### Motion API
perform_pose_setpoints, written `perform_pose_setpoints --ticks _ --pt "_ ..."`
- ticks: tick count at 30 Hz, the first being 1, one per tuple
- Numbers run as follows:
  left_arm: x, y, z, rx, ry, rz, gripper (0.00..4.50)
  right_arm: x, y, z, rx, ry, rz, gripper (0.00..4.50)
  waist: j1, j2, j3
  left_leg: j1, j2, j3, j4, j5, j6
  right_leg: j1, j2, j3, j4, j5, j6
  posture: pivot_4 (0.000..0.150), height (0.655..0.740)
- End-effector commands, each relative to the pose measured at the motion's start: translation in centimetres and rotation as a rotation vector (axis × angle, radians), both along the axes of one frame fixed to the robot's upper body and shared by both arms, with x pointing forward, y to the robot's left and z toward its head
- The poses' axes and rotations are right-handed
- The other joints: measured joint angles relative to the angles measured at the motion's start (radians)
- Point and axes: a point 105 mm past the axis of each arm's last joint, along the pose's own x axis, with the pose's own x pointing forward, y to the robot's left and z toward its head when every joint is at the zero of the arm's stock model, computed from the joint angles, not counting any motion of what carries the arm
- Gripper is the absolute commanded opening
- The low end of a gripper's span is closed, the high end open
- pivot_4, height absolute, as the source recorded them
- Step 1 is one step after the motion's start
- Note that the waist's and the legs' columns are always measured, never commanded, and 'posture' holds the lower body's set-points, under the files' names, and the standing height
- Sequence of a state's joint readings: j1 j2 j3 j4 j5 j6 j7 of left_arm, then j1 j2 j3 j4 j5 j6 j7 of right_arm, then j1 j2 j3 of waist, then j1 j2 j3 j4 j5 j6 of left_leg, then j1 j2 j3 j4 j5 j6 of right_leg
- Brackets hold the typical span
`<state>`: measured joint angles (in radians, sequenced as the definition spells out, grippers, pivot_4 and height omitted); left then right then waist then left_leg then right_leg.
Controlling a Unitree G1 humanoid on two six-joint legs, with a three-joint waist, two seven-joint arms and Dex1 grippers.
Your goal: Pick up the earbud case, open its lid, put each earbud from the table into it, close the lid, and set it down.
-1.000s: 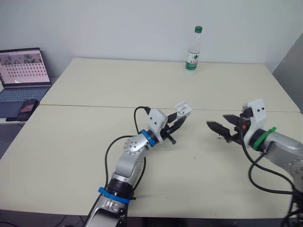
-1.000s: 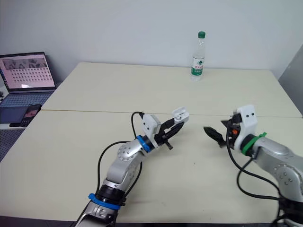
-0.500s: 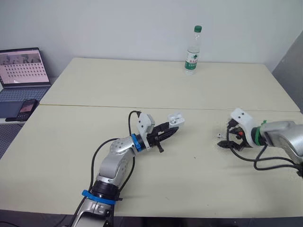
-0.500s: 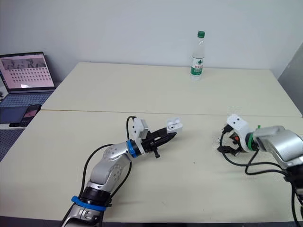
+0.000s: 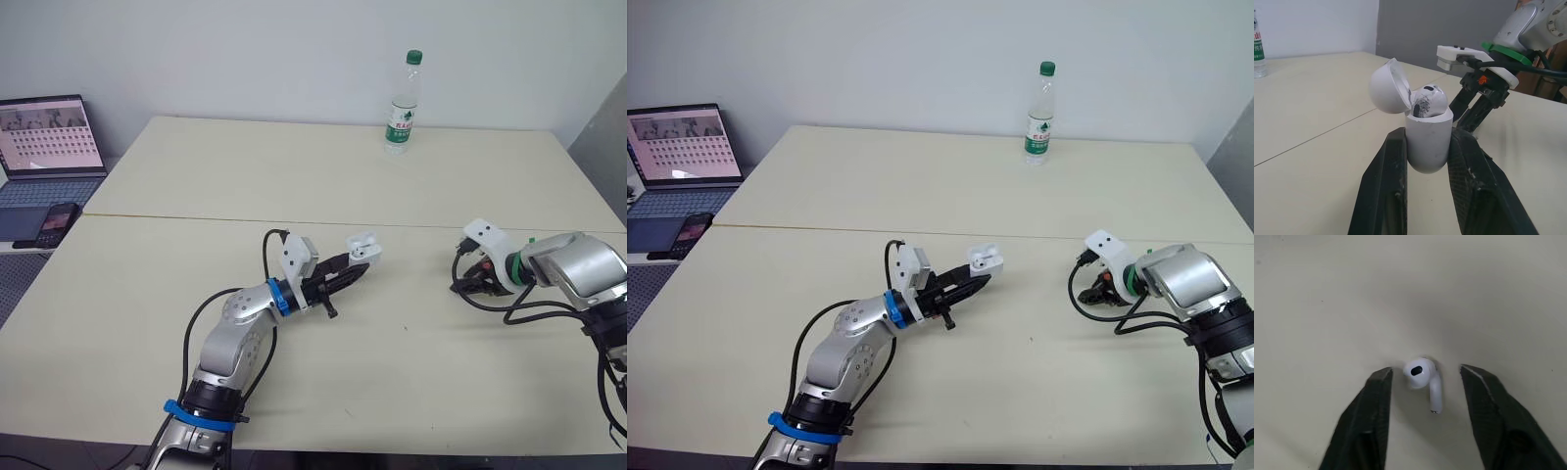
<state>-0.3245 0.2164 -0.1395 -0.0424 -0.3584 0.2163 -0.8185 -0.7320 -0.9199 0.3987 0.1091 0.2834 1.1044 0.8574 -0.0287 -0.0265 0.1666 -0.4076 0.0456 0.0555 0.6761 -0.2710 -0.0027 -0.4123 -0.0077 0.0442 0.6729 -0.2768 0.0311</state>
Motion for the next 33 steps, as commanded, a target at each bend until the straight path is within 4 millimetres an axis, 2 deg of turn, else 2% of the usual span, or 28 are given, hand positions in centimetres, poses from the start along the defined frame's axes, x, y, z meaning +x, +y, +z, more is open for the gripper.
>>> perform_pose_setpoints --ticks 1,3,5,8,11,15,20,23,27,30,33 --pt "0.1 0.5 1.6 -0.026 -0.056 0.022 0.77 -0.1 0.4 0.7 -0.012 -0.023 0.047 0.99 0.0 0.0 0.0 0.0 0.0 0.0 0.0 0.0 0.0 0.0 0.0 0.0 0.0 0.0 0.0 0.15 0.7362" --pt "0.5 0.9 1.9 -0.026 -0.069 0.05 0.77 -0.2 0.7 1.0 -0.005 -0.033 0.064 0.38 0.0 0.0 0.0 0.0 0.0 0.0 0.0 0.0 0.0 0.0 0.0 0.0 0.0 0.0 0.0 0.15 0.7362" --pt "0.9 1.3 2.0 -0.021 -0.083 0.073 0.77 -0.4 1.4 1.5 0.0 -0.056 0.132 0.38 0.0 0.0 0.0 0.0 0.0 0.0 0.0 0.0 0.0 0.0 0.0 0.0 0.0 0.0 0.0 0.15 0.7362" --pt "1.2 1.4 2.0 -0.014 -0.083 0.086 0.77 -2.0 2.1 2.0 0.011 -0.047 0.243 0.38 0.001 0.0 0.0 0.0 0.0 -0.001 0.0 0.0 0.0 0.0 0.0 -0.001 0.001 0.0 0.0 0.15 0.7362" --pt "1.5 1.5 2.2 -0.011 -0.097 0.101 0.77 -4.1 1.7 2.2 -0.044 -0.046 0.392 0.38 0.008 0.0 0.0 -0.001 -0.001 -0.002 0.0 0.0 0.0 0.0 -0.001 -0.001 0.0 0.0 0.0 0.15 0.7362" --pt "1.9 1.7 2.5 -0.012 -0.115 0.114 0.77 -7.0 -0.2 1.6 -0.204 -0.036 0.631 0.38 0.013 0.0 0.0 -0.002 -0.002 -0.002 0.001 0.0 0.0 0.0 -0.002 -0.002 -0.001 0.0 0.001 0.15 0.7362" --pt "1.6 1.7 2.2 -0.004 -0.108 0.076 0.77 -10.0 -3.3 -0.8 -0.377 0.025 0.876 0.38 0.012 0.0 0.0 0.0 -0.002 -0.001 0.001 0.0 0.0 0.0 -0.001 -0.003 0.0 -0.001 0.001 0.15 0.7362" --pt "1.0 1.4 1.8 0.008 -0.089 0.027 0.77 -10.4 -4.2 -1.7 -0.411 0.017 0.934 0.38 0.004 0.0 0.001 0.005 -0.001 0.003 0.001 0.0 0.0 0.003 0.0 -0.002 0.001 -0.001 0.001 0.15 0.7362" --pt "0.8 1.4 1.5 0.017 -0.079 0.006 0.77 -10.1 -4.9 -1.9 -0.451 0.01 0.965 0.38 0.002 0.0 0.001 0.009 0.0 0.003 0.002 0.0 0.0 0.006 0.0 -0.001 0.002 -0.002 0.004 0.15 0.7362" --pt "0.8 1.5 1.3 0.027 -0.082 0.0 0.77 -10.3 -5.5 -1.9 -0.465 0.046 0.961 1.44 0.002 0.0 0.001 0.009 -0.001 0.003 0.003 0.0 -0.001 0.007 0.0 -0.001 0.004 -0.002 0.004 0.15 0.7362" --pt "0.8 1.5 1.2 0.028 -0.079 -0.002 0.77 -10.6 -5.6 -1.4 -0.449 0.081 0.874 2.47 0.005 0.0 0.001 0.009 -0.001 0.003 0.003 0.0 -0.001 0.007 -0.001 -0.001 0.004 0.0 0.001 0.15 0.7362"
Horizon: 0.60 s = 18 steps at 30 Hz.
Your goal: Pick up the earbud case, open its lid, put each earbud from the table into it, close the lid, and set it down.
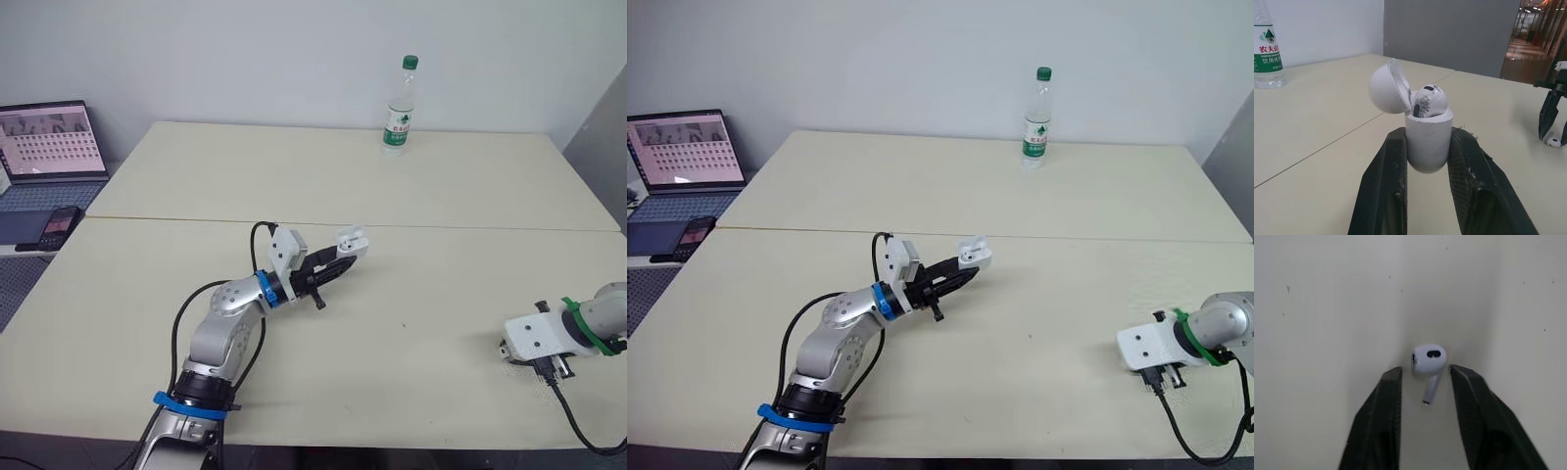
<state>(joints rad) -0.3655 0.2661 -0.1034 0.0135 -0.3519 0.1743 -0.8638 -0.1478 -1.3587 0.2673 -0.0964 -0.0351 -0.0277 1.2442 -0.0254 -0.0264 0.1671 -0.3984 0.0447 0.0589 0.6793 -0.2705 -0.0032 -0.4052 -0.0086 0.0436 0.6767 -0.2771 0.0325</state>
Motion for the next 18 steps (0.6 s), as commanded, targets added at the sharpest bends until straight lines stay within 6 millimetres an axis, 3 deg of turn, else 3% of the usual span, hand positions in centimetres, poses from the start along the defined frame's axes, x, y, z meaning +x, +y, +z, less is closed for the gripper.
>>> perform_pose_setpoints --ticks 1,6,10,18 --pt "-0.2 -0.1 0.7 -0.012 -0.033 -0.016 0.77 -0.5 -0.6 1.0 -0.03 0.039 -0.122 2.76 0.003 0.0 0.0 0.0 0.0 0.0 0.0 0.0 0.0 0.0 0.0 0.0 0.0 0.0 0.0 0.15 0.7362" --pt "-0.2 -0.2 0.4 -0.01 -0.03 -0.014 0.77 -1.4 0.9 1.9 -0.023 0.109 -0.319 2.76 0.003 0.0 0.0 -0.001 0.0 -0.002 -0.001 0.0 0.0 -0.001 -0.002 0.0 0.0 0.0 0.0 0.15 0.7362" --pt "-0.2 -0.4 0.2 -0.007 -0.031 -0.014 0.77 -0.7 1.7 1.8 -0.007 0.085 -0.479 2.76 -0.001 0.0 0.0 0.0 0.001 -0.002 -0.001 0.0 0.0 -0.001 -0.004 0.0 0.001 0.0 -0.001 0.15 0.7362" --pt "-0.3 -0.4 -0.1 -0.007 -0.028 -0.01 0.77 0.1 2.0 1.4 -0.014 0.07 -0.609 2.76 0.0 0.0 0.0 -0.001 -0.001 -0.001 0.0 0.0 0.0 -0.002 -0.004 0.0 0.001 0.0 -0.001 0.15 0.7362"
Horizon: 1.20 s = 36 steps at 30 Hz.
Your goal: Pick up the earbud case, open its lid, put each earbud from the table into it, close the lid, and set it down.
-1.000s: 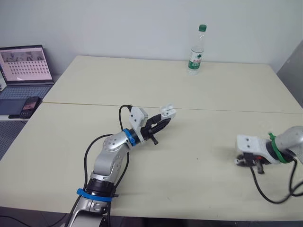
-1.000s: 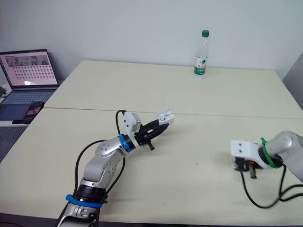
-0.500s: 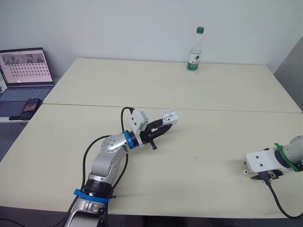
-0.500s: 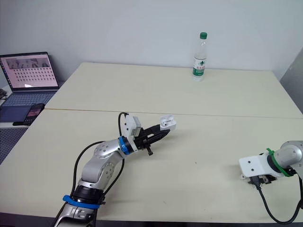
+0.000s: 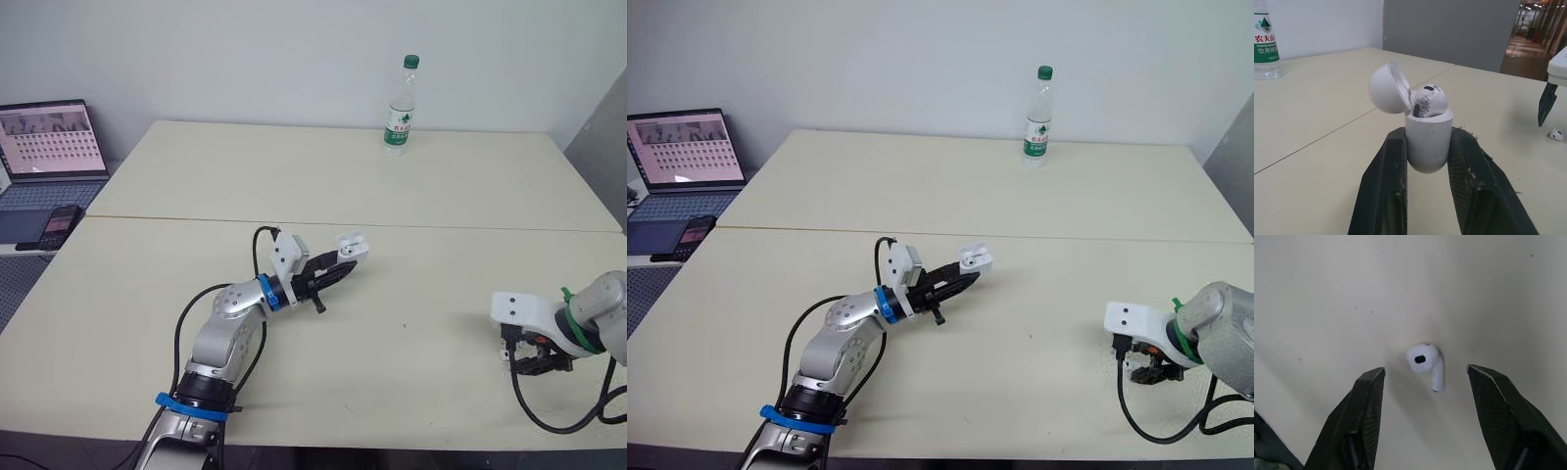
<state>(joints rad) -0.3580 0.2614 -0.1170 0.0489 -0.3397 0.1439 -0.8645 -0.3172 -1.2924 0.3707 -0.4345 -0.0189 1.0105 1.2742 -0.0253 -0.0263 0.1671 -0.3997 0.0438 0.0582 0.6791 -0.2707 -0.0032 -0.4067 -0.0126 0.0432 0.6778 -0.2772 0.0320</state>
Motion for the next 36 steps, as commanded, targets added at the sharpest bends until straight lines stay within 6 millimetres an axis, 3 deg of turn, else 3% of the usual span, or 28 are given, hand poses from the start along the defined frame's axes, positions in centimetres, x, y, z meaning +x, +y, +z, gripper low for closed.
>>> perform_pose_setpoints --ticks 1,15,18,24,36 --pt "-0.3 -0.3 0.8 -0.017 -0.04 -0.011 0.77 0.4 0.1 0.5 -0.02 -0.029 -0.021 2.76 0.0 0.0 0.0 0.0 0.0 0.0 0.0 0.0 0.0 0.0 0.0 0.0 0.0 0.0 0.0 0.15 0.7362" --pt "-0.5 -0.1 0.6 -0.004 -0.041 -0.007 0.77 0.8 0.5 0.0 -0.001 -0.004 -0.052 2.76 -0.001 0.0 0.0 0.0 0.0 0.0 0.0 0.0 0.0 0.0 0.002 -0.001 0.0 0.0 0.0 0.15 0.7362" --pt "-0.5 -0.1 0.6 -0.004 -0.04 -0.006 0.77 0.8 0.4 -0.2 -0.004 0.002 -0.053 2.13 -0.001 0.0 0.0 0.0 0.0 0.0 0.0 0.0 0.0 0.0 0.002 -0.001 0.0 0.0 0.0 0.15 0.7362" --pt "-0.5 0.0 0.6 0.001 -0.039 -0.004 0.77 0.8 0.3 -0.4 -0.011 0.004 -0.048 0.09 -0.001 0.0 0.0 0.0 0.0 -0.001 0.0 0.0 0.0 0.0 0.002 -0.001 0.0 0.0 0.0 0.15 0.7362" --pt "-0.3 0.0 0.7 0.003 -0.037 -0.005 0.77 1.5 0.1 1.1 0.027 -0.073 -0.084 0.04 -0.001 0.0 0.0 0.0 0.0 -0.001 0.0 0.0 0.0 0.0 0.002 -0.001 0.0 0.0 0.0 0.15 0.7362"
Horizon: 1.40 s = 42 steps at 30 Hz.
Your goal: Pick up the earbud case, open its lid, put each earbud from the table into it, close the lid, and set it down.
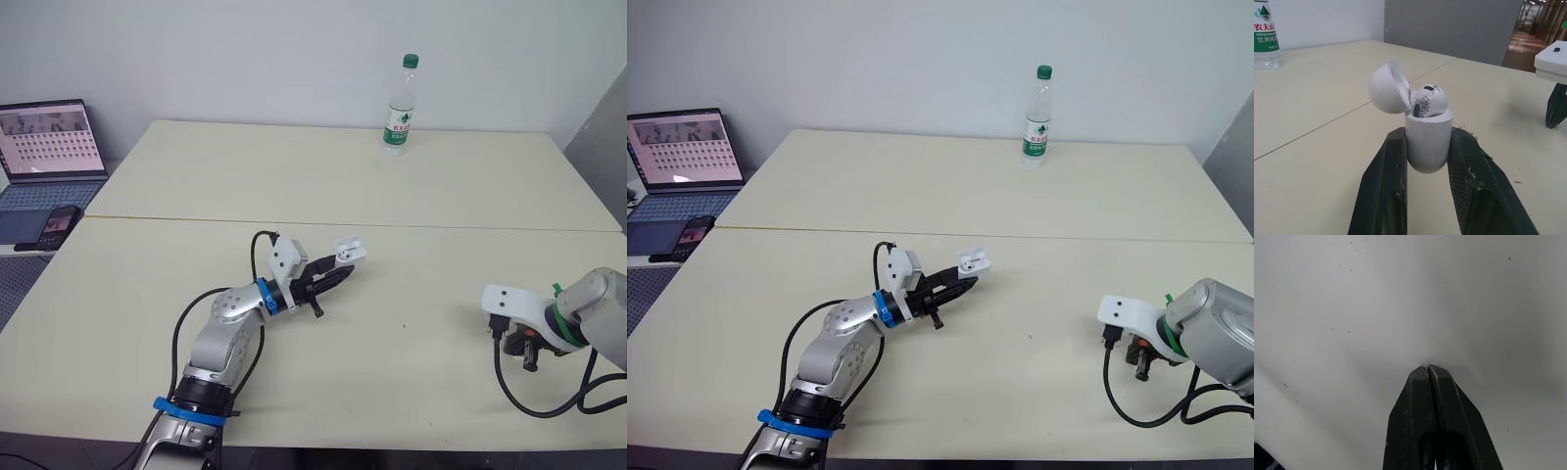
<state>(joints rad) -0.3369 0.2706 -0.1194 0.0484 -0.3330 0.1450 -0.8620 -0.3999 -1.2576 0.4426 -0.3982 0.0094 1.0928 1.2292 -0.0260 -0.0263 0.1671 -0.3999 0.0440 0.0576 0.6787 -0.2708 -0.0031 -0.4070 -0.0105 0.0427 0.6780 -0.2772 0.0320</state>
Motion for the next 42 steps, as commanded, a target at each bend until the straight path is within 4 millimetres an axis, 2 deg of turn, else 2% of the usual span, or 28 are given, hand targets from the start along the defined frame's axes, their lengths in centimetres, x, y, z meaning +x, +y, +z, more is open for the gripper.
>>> perform_pose_setpoints --ticks 1,4,5,7,10,13,20,24,28,35,39,42 --pt "-0.2 -0.3 1.5 -0.013 -0.055 -0.017 0.77 0.8 -0.3 1.8 0.018 -0.086 -0.02 0.04 0.0 0.0 0.0 0.0 0.0 0.0 0.0 0.0 0.0 0.0 0.0 0.0 0.0 0.0 0.0 0.15 0.7362" --pt "-0.2 -0.3 1.4 -0.011 -0.055 -0.018 0.77 0.6 -1.0 2.7 0.019 -0.106 -0.033 0.04 0.0 0.0 0.0 0.0 0.0 0.0 0.0 0.0 0.0 0.0 0.0 0.0 0.0 0.0 0.0 0.15 0.7362" --pt "-0.2 -0.3 1.4 -0.011 -0.054 -0.018 0.77 0.3 -1.4 2.9 0.015 -0.11 -0.051 0.2 0.0 0.0 0.0 0.0 0.0 0.0 0.0 0.0 0.0 0.0 0.0 0.0 0.0 0.0 0.0 0.15 0.7362" --pt "-0.2 -0.3 1.4 -0.01 -0.052 -0.019 0.77 0.0 -2.2 3.2 0.014 -0.125 -0.109 0.63 0.001 0.0 0.0 0.0 0.0 0.0 0.0 0.0 0.0 0.0 0.0 0.0 0.0 0.0 0.0 0.15 0.7362" --pt "-0.2 -0.4 1.3 -0.01 -0.051 -0.02 0.77 -0.2 -2.9 3.2 0.02 -0.151 -0.186 1.65 0.001 0.0 0.0 0.0 0.0 0.0 0.0 0.0 0.0 0.0 0.0 0.0 0.0 0.0 0.0 0.15 0.7362" --pt "-0.2 -0.5 1.3 -0.01 -0.051 -0.023 0.77 -0.7 -3.5 2.8 0.057 -0.157 -0.317 1.65 0.001 0.0 0.0 0.0 0.0 0.0 0.0 0.0 0.0 0.0 0.0 0.001 0.0 0.0 0.0 0.15 0.7362" --pt "0.0 -0.6 1.3 -0.004 -0.056 -0.028 0.77 -0.2 -3.5 2.9 0.228 -0.222 -0.604 1.65 0.0 0.0 0.0 0.0 0.0 0.0 0.0 0.0 0.0 0.0 0.002 0.001 0.001 0.0 0.0 0.15 0.7362" --pt "0.0 -0.6 1.2 -0.001 -0.059 -0.029 0.77 -1.0 -3.7 2.7 0.291 -0.226 -0.702 1.65 0.001 0.0 0.0 0.0 0.0 0.0 0.0 0.0 0.0 0.0 0.002 0.001 0.0 0.0 0.0 0.15 0.7362" --pt "0.1 -0.6 1.2 0.005 -0.061 -0.031 0.77 -1.4 -4.1 2.4 0.334 -0.269 -0.759 1.65 0.002 0.0 0.0 -0.001 0.0 -0.001 0.0 0.0 0.0 0.0 0.002 0.001 0.0 0.0 0.0 0.15 0.7362" --pt "0.1 -0.6 1.1 0.019 -0.07 -0.039 0.77 -0.6 -3.2 3.2 0.406 -0.483 -0.754 1.65 -0.001 0.0 0.0 0.0 0.001 -0.001 0.0 0.0 0.0 0.0 0.004 0.001 0.001 -0.002 0.004 0.15 0.7362" --pt "0.0 -0.2 1.2 0.025 -0.074 -0.039 0.77 -1.5 -3.3 3.4 0.422 -0.66 -0.729 1.65 0.0 0.0 -0.001 -0.001 0.001 -0.001 0.0 0.0 0.0 0.0 0.004 0.001 0.0 -0.002 0.004 0.15 0.7362" --pt "0.0 -0.1 1.1 0.032 -0.072 -0.041 0.77 -2.3 -2.5 3.5 0.5 -0.76 -0.743 1.65 0.0 0.0 -0.001 -0.001 0.001 -0.001 -0.001 0.0 0.0 0.0 0.004 0.001 0.0 -0.002 0.004 0.15 0.7362"
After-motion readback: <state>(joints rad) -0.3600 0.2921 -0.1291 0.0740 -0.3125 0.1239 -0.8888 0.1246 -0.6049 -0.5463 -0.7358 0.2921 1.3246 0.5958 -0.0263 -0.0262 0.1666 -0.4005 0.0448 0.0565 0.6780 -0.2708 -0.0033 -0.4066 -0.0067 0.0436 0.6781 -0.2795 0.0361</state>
